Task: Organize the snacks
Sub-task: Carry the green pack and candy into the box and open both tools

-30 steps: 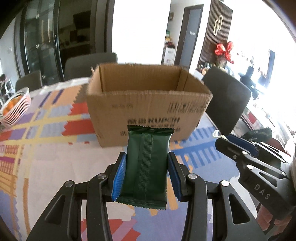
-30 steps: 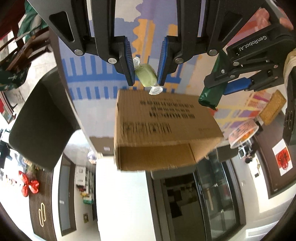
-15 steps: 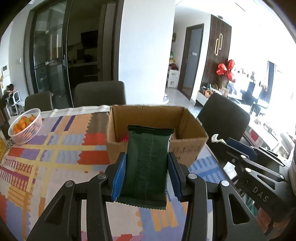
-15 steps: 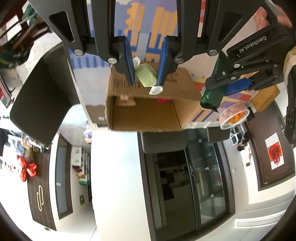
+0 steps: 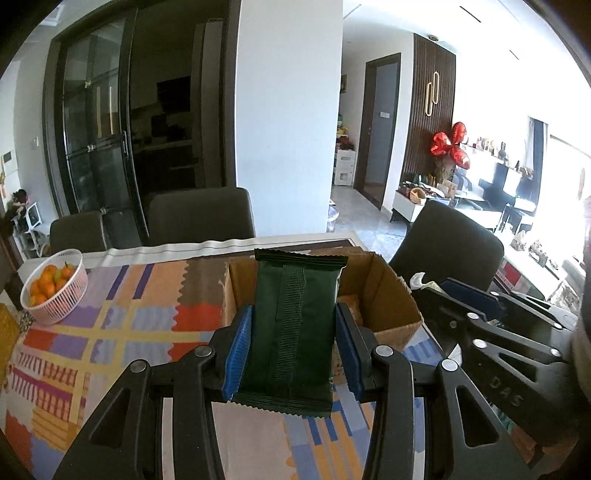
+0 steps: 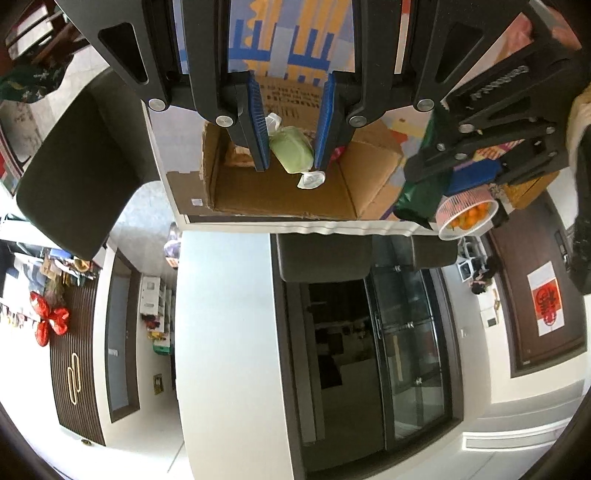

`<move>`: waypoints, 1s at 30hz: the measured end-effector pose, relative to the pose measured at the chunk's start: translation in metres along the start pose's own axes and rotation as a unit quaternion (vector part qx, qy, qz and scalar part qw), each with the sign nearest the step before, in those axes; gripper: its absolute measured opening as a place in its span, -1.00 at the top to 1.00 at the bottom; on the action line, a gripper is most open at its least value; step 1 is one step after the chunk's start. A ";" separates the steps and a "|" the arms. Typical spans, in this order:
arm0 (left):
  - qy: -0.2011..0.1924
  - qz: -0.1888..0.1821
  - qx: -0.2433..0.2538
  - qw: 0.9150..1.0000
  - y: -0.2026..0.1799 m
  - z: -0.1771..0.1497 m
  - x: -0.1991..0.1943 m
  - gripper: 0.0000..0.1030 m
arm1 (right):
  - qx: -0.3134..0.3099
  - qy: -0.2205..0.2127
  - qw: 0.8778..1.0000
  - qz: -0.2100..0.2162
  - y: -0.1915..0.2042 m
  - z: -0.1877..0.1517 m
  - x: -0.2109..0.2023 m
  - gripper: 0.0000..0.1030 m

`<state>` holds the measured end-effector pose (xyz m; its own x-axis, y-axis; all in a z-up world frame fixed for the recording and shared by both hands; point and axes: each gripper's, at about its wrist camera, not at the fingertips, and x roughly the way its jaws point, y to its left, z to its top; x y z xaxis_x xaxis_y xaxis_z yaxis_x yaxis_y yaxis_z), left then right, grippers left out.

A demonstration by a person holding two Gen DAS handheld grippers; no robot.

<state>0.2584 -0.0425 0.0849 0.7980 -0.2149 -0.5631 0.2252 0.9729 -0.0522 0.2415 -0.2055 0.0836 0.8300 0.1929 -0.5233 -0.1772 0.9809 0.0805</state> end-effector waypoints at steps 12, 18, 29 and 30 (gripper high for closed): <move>0.050 -0.014 -0.006 0.999 0.014 0.025 0.051 0.15 | 0.007 0.045 0.999 -0.017 -0.014 0.020 0.045 0.49; 0.079 -0.014 0.001 0.997 0.016 0.035 0.084 0.15 | 0.006 0.081 0.996 -0.020 -0.018 0.024 0.071 0.49; 0.125 0.007 0.008 0.992 0.019 0.026 0.127 -0.13 | 0.027 0.157 0.987 -0.034 -0.038 0.017 0.120 0.44; 0.125 0.010 0.008 0.992 0.021 0.024 0.126 -0.15 | 0.029 0.164 0.985 -0.040 -0.040 0.016 0.124 0.28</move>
<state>0.3767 -0.0515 0.0324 0.6397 -0.1653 -0.7507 0.2207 0.9750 -0.0266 0.3598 -0.2204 0.0288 0.6225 0.1048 -0.7756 -0.0796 0.9943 0.0704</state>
